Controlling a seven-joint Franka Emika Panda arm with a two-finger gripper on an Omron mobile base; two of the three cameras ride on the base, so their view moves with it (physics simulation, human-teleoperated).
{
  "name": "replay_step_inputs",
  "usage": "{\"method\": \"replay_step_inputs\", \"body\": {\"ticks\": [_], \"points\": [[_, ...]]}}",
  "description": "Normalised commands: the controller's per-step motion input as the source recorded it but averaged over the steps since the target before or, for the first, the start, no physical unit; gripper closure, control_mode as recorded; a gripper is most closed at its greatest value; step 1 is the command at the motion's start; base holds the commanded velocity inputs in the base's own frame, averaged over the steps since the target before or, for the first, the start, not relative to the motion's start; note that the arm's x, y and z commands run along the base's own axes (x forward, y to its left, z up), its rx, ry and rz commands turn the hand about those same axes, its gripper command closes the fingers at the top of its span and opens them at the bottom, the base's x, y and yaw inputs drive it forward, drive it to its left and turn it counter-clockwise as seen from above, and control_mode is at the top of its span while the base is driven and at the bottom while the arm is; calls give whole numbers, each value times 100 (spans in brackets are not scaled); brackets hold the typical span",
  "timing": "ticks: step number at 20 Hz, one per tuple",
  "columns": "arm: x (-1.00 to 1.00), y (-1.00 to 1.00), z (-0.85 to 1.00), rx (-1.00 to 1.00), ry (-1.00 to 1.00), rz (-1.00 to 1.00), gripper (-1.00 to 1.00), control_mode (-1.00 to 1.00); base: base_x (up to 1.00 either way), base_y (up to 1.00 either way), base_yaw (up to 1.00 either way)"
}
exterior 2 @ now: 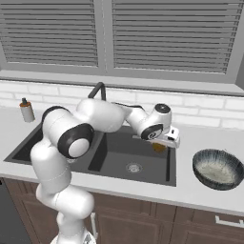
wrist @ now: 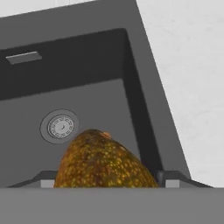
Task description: Pick the avocado from the sink and place it in the bowl. Then pick the bowl and place it in the microwave. Then close the microwave door and press the start button.
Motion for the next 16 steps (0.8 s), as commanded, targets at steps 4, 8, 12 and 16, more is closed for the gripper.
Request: {"method": "replay_step_inputs", "body": {"ticks": [4,8,12,16], "points": [[-13,-54,55,0,-17,-27,100,-100,0,0,0],[-17,-46,53,0,-14,-29,100,-100,0,0,0],[-26,-30,23,0,-9,-33,100,-100,0,0,0],[-48,1,6,0,-15,-43,100,-100,0,0,0]]}}
